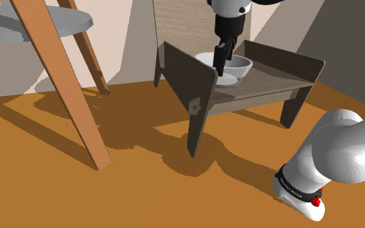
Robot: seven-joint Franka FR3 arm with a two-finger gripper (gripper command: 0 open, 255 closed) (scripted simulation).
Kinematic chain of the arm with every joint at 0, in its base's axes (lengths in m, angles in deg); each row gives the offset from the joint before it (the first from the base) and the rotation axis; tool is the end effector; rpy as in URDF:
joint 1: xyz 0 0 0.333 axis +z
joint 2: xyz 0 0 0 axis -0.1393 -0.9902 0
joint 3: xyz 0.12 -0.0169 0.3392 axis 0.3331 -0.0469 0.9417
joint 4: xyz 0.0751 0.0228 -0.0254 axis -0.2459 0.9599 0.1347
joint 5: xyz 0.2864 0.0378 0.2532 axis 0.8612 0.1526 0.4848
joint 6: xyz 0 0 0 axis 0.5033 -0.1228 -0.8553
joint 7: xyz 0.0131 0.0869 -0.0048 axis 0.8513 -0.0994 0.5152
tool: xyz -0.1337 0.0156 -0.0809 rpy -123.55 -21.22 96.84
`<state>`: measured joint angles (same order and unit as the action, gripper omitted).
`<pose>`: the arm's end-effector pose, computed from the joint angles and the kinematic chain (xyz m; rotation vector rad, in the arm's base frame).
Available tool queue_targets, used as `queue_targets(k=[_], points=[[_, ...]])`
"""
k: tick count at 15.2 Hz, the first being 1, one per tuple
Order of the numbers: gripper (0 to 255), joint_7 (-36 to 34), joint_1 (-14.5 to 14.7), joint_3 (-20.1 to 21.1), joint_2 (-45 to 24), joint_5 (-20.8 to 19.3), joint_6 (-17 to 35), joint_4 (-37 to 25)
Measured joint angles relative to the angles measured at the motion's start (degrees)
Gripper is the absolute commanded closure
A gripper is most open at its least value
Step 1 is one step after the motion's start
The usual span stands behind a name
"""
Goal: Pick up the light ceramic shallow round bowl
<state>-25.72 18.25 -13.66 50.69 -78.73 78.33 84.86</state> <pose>0.3302 0.1070 0.5634 2.8229 0.5577 -0.0463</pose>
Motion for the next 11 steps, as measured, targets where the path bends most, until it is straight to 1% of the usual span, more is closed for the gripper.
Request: queue_targets(k=[1, 6, 9, 11], points=[[255, 0.01, 0.04, -0.09, 0.69, 0.05, 0.67, 0.61], [255, 0.26, 0.1, -0.45, 2.25, 0.15, 3.19, 2.41], [255, 0.57, -0.1, -0.63, 2.13, -0.05, 3.14, 2.31], [255, 0.41, -0.16, -0.28, 0.65, 0.03, 1.71, 1.09]])
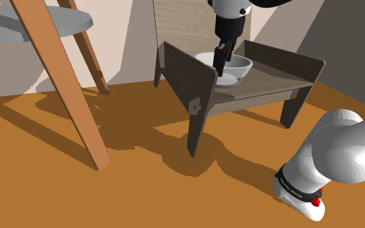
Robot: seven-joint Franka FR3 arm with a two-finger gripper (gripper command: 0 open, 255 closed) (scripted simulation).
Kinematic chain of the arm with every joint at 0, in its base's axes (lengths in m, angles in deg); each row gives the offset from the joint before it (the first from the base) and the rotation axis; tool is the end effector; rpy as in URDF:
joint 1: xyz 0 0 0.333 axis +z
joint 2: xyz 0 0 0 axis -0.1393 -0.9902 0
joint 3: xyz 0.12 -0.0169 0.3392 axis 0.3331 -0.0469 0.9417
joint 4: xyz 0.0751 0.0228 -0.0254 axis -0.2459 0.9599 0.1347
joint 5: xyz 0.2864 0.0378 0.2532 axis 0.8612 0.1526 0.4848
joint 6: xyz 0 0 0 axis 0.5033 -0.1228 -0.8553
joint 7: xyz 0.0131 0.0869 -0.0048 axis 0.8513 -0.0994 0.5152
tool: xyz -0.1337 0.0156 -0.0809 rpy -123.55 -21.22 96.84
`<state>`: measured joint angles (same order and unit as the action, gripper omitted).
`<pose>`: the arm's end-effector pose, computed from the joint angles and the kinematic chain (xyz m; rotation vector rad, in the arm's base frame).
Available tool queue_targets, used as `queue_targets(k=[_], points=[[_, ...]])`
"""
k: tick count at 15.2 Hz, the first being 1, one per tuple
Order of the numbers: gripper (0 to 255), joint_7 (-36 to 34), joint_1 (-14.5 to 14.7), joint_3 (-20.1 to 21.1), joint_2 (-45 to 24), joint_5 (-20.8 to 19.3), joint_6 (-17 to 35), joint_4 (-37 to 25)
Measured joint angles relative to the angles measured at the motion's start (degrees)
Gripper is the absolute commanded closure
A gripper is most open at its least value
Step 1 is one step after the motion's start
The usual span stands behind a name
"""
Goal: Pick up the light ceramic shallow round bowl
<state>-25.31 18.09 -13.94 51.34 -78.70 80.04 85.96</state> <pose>0.3308 0.1045 0.5609 2.8270 0.5633 -0.0178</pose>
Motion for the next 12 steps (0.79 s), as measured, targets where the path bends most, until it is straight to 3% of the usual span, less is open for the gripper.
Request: queue_targets(k=[4, 12], points=[[255, -0.1, 0.09, 0.92, -2.04, 1.28, -2.67, -2.58], [255, 1.05, -0.7, 0.84, -4.02, 0.05, -8.15, -8.38]])
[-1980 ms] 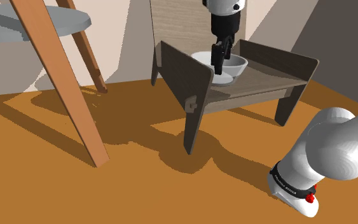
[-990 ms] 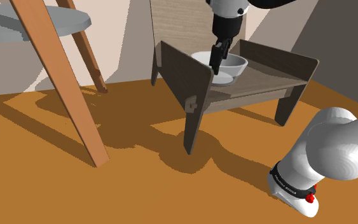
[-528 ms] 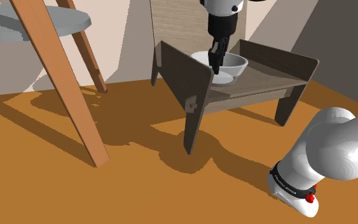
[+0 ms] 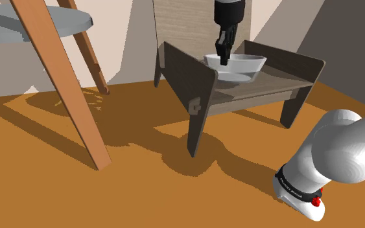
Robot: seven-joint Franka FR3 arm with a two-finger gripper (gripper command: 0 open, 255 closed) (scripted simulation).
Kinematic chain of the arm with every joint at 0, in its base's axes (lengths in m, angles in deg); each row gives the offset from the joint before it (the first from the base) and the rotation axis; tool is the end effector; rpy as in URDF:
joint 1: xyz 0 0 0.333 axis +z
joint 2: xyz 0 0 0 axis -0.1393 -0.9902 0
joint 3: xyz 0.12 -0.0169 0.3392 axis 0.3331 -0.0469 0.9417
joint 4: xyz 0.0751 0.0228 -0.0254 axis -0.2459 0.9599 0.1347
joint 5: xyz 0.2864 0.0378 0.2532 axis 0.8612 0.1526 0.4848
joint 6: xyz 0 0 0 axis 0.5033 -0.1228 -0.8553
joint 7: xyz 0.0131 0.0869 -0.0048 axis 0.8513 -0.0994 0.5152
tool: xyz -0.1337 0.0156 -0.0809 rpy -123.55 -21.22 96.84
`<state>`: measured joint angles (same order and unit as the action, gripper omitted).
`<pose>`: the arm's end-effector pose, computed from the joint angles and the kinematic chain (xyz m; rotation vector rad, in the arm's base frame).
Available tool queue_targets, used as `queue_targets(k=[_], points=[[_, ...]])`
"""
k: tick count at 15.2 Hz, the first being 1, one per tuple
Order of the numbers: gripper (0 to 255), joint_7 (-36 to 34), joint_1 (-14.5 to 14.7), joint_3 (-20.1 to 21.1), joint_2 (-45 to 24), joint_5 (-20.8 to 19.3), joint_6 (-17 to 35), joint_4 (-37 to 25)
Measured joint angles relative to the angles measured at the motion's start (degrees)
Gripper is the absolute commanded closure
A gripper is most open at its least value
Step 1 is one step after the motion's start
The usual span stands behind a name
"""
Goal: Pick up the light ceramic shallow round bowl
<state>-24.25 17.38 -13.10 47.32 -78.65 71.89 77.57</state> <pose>0.3400 0.1098 0.5923 2.8193 0.5675 -0.1148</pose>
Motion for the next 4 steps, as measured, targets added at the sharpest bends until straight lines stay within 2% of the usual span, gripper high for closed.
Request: queue_targets(k=[4], points=[[255, 0.52, -0.11, 0.02, -0.36, -0.1, -2.68, -3.09]])
